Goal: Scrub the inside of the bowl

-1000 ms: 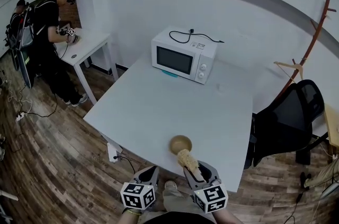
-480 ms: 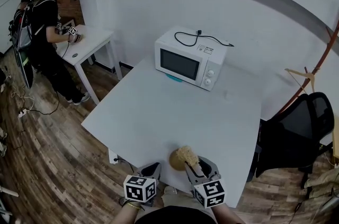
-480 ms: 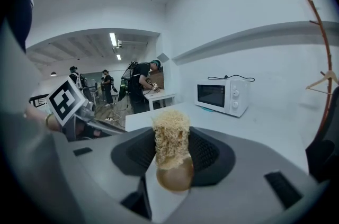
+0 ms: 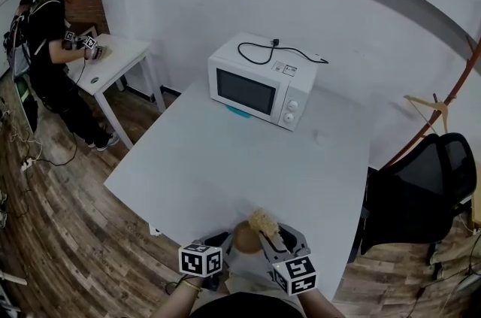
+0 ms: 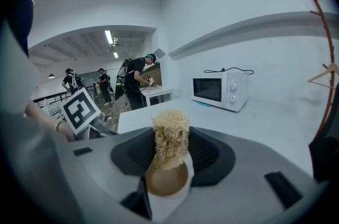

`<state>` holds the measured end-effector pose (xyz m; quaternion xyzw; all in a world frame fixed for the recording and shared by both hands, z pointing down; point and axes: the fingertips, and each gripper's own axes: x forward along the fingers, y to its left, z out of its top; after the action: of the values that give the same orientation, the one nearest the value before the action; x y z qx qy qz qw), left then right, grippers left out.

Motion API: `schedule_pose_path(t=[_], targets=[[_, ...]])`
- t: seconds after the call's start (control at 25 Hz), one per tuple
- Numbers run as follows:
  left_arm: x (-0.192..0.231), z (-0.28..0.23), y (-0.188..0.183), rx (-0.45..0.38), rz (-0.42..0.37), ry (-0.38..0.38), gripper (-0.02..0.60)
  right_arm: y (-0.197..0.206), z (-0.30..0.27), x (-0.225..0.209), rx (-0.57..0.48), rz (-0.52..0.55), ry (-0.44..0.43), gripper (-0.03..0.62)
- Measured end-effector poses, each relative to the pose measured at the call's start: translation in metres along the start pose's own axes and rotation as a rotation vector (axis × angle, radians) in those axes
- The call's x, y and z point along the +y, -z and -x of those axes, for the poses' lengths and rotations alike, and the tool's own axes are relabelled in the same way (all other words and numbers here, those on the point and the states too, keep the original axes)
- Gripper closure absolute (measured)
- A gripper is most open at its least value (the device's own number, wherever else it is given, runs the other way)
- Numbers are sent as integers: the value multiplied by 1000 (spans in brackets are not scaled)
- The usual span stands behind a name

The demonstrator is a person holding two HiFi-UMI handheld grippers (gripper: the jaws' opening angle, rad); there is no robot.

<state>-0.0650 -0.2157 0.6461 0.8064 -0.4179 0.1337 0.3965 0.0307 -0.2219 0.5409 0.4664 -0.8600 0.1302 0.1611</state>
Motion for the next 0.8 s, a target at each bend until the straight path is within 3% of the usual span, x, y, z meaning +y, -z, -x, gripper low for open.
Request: schedule_pose_path(t=[0.16,0.44,0.64,0.8], targets=[[4,-20,10,37,116,51,466,6,-3,-7,13,-18,3,419],[19,-41,22,91,219,36,466,16,-6,-16,35,-35,10,419],[24,-48,24,109,208,-1,534,19,-7,-20,47,-40,9,419],[21,-48,22,109,179,-1,537,21,-9,-21,52,-39,6,419]])
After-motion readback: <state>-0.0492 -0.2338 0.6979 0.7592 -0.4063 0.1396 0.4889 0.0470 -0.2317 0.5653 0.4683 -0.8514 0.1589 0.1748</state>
